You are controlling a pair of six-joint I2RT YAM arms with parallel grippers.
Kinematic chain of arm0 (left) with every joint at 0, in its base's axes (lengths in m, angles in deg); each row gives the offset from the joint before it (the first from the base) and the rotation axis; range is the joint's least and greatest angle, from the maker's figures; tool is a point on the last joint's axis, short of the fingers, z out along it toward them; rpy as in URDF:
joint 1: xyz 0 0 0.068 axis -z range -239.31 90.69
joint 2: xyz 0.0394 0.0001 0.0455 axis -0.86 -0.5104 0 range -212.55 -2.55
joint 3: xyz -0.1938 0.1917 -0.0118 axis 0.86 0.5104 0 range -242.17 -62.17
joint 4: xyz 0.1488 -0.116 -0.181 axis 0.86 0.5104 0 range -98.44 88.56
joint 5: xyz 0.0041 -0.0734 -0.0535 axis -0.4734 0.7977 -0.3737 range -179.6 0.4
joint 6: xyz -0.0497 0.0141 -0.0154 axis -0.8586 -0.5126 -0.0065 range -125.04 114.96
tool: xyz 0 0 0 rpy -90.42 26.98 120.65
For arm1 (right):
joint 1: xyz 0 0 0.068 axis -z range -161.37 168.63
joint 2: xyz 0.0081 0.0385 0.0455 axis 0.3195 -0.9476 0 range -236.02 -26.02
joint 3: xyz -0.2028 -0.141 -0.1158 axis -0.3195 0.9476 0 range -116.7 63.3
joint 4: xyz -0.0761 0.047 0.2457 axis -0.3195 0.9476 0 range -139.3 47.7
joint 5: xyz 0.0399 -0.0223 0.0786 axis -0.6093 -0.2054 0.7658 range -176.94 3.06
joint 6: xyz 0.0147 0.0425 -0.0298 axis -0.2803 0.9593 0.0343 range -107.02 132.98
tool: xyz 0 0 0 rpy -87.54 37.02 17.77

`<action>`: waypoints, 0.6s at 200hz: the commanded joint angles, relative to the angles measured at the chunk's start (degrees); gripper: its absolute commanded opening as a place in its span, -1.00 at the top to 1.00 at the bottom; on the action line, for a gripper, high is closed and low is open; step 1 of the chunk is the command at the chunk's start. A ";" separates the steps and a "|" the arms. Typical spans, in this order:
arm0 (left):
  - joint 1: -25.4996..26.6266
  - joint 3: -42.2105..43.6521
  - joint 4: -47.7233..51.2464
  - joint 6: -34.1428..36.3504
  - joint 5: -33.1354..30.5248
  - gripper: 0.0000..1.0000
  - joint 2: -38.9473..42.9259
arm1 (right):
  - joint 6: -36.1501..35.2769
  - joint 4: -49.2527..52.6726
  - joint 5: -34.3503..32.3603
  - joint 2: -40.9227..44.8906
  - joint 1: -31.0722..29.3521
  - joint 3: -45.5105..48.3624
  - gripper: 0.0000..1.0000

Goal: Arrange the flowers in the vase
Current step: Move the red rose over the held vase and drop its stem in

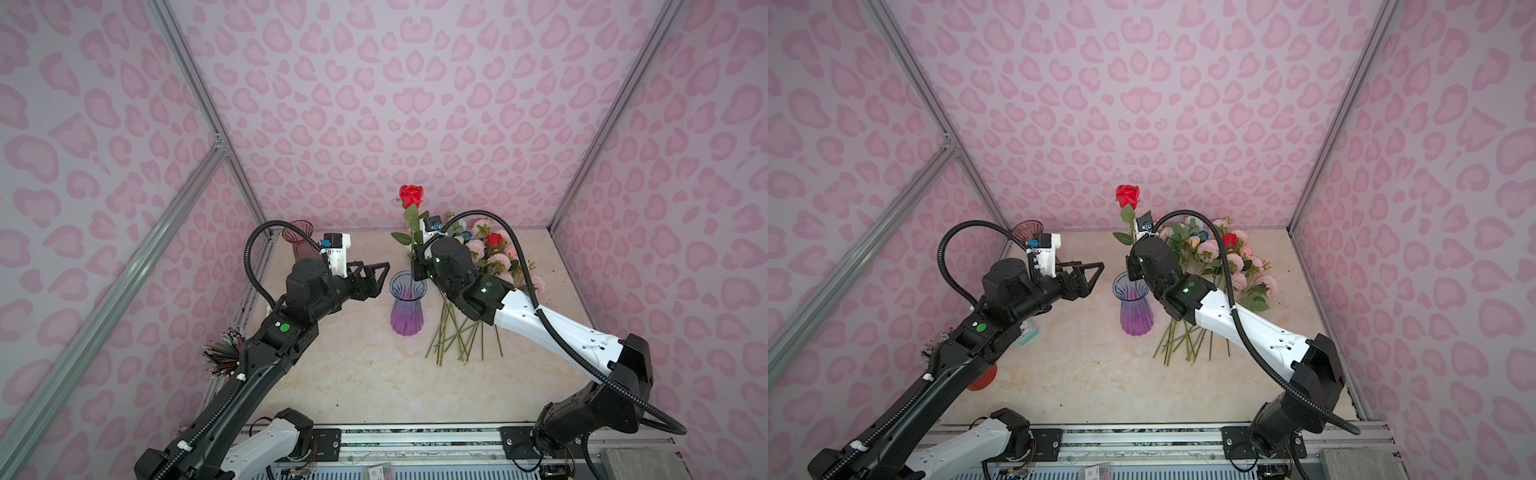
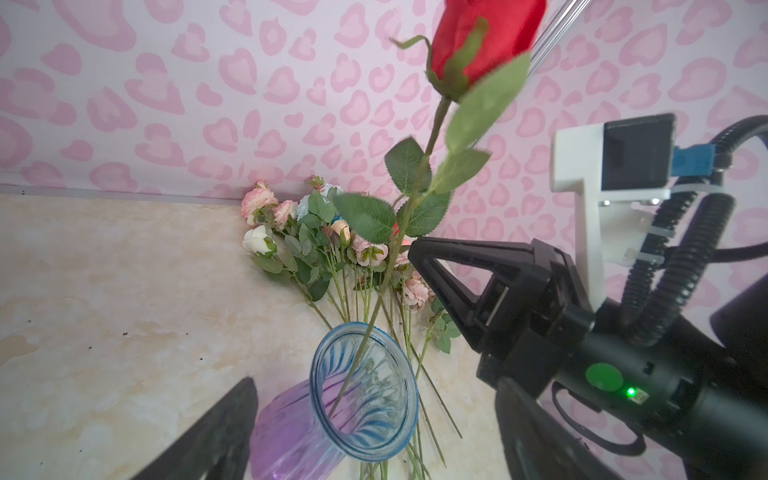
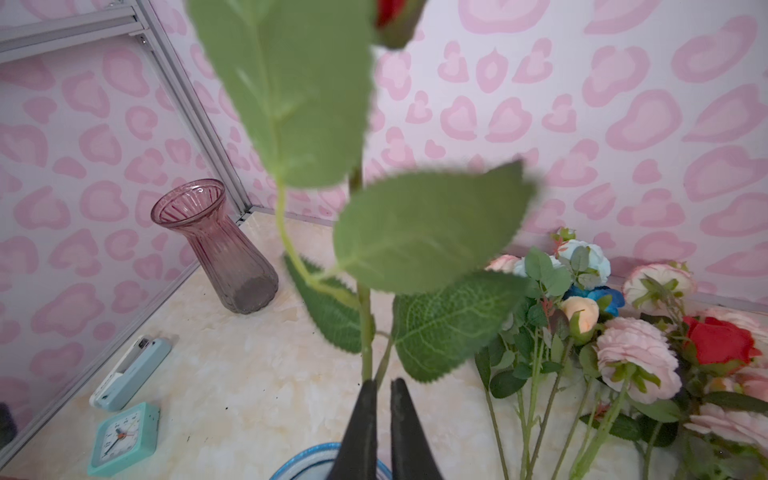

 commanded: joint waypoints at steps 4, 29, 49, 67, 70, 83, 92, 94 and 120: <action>-0.02 -0.54 -0.78 -0.35 1.52 -0.80 -0.60 | 1.00 -0.39 1.40 0.72 -0.21 0.40 0.68; -0.02 -0.43 -0.73 -0.40 1.45 -0.80 -0.66 | 1.03 -0.14 0.99 3.16 -0.50 1.85 0.67; -0.02 -0.49 -0.88 -0.27 1.62 -0.80 -0.56 | 0.82 0.54 0.88 6.17 -1.14 2.66 0.66; -0.02 -1.00 -0.42 0.03 2.46 -0.78 -0.28 | -0.03 2.24 0.58 8.85 -1.70 2.47 0.65; -0.02 -1.24 -0.20 0.12 2.68 -0.77 -0.15 | -0.10 2.57 0.56 9.37 -1.69 2.36 0.65; 0.06 -1.72 0.22 0.76 3.37 -0.76 0.61 | -0.94 3.32 0.44 12.18 -1.76 2.39 0.63; 0.06 -1.38 -0.24 1.04 3.66 -0.76 1.59 | -1.48 3.49 -0.39 14.09 -1.53 2.82 0.62; 0.06 -1.33 -0.42 1.05 3.78 -0.77 1.69 | -1.62 3.54 -0.54 14.55 -1.41 2.98 0.62; 0.47 -0.92 -2.51 0.76 8.84 -0.75 2.40 | -0.09 5.60 1.28 17.72 5.11 5.87 0.62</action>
